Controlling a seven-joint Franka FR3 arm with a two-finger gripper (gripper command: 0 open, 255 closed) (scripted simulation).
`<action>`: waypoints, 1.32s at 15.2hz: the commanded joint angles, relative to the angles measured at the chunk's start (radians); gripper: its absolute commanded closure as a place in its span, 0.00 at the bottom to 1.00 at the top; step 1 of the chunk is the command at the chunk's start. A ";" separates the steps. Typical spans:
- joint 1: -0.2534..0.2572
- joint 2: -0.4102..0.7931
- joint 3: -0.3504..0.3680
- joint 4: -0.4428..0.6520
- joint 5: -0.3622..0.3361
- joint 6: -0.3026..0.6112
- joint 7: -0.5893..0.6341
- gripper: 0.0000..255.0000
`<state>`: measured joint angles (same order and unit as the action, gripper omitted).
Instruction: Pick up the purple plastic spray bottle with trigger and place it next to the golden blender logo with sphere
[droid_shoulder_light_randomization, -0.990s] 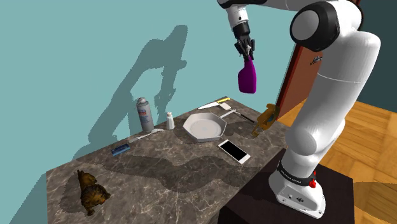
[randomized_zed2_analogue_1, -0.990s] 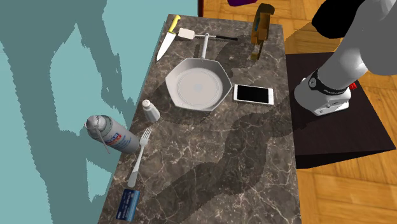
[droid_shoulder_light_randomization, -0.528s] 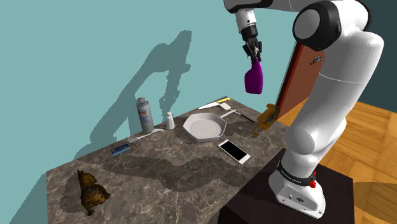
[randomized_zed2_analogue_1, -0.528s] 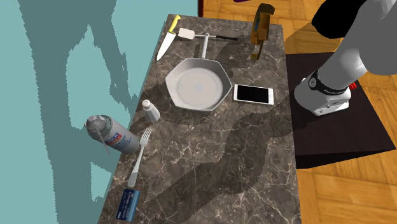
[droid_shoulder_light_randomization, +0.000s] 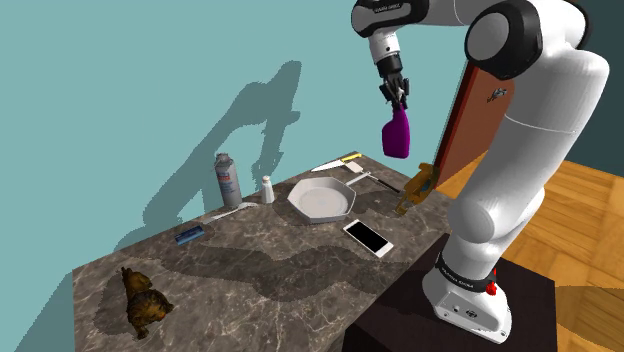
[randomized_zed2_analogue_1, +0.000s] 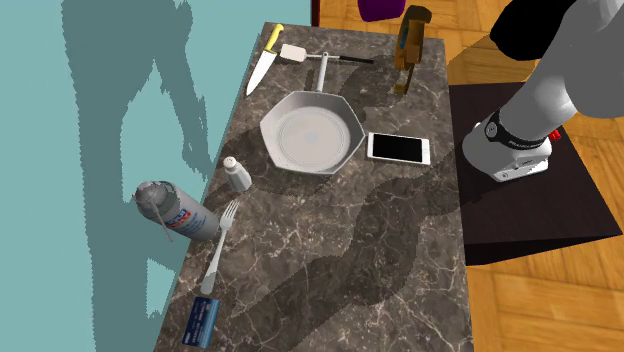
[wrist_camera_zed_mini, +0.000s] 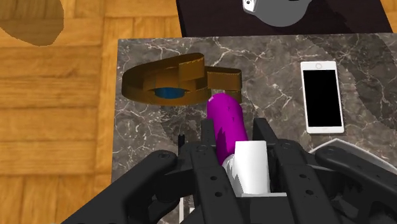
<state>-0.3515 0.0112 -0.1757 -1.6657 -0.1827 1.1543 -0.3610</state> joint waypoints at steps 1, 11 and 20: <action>-0.001 -0.003 -0.001 -0.032 0.001 0.029 0.004 1.00; -0.003 -0.005 -0.002 -0.167 0.007 0.161 0.026 1.00; -0.005 0.013 -0.005 -0.268 0.011 0.278 0.041 1.00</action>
<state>-0.3562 0.0247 -0.1801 -1.9230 -0.1711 1.4222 -0.3210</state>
